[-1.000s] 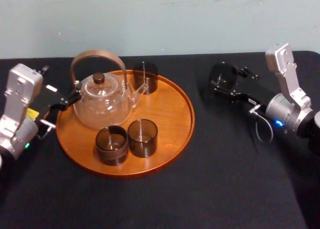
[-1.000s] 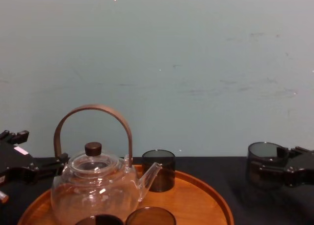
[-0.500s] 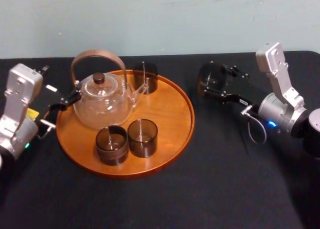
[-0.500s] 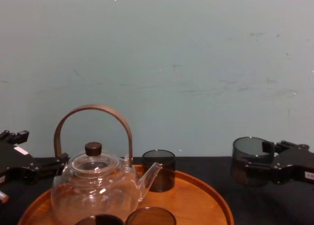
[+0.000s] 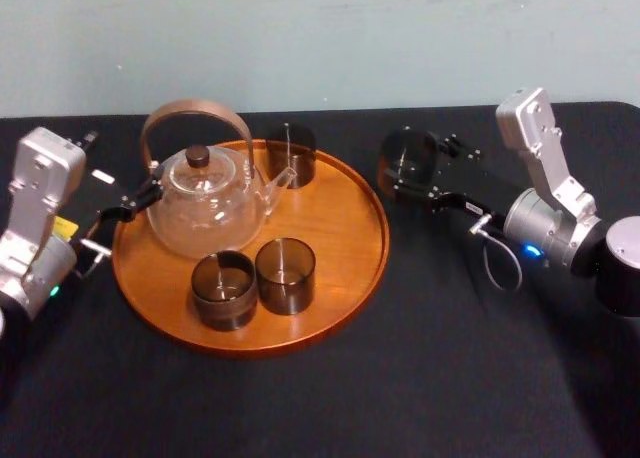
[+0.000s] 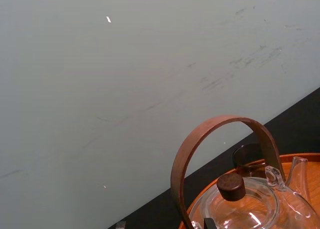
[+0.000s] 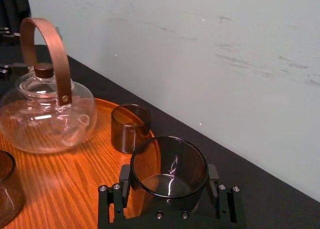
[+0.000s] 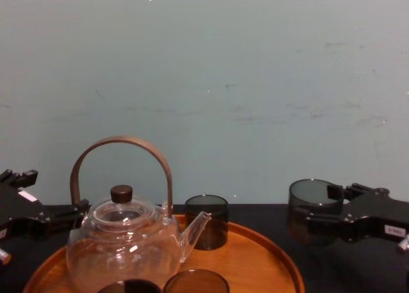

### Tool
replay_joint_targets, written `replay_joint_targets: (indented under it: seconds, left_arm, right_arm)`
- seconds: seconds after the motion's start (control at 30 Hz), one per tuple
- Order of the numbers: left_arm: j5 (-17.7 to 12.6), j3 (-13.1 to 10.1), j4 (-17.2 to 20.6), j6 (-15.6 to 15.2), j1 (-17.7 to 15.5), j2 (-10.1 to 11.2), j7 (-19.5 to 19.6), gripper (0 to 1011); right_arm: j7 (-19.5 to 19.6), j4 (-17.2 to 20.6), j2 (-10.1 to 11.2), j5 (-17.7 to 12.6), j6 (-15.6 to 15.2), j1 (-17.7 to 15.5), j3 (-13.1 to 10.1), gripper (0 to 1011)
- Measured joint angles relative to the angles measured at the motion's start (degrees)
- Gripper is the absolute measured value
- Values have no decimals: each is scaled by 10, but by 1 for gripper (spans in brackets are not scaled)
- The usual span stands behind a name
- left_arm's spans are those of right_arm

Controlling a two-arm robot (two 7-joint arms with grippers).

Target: Pick up the glass from the table and place it on the tray.

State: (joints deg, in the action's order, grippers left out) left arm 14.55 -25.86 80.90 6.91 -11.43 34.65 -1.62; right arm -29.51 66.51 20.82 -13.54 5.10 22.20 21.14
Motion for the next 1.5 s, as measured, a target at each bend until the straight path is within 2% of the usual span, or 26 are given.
replay_joint_targets:
  seconds: [0.9, 1.5]
  left_arm:
    - [0, 0, 0, 0, 0, 0, 0, 1010]
    - [0, 0, 0, 0, 0, 0, 0, 1010]
  right_arm:
    - [-17, -39, -25, 5, 5, 34, 40, 904]
    - [-24, -66, -41, 8, 13, 49, 57, 905]
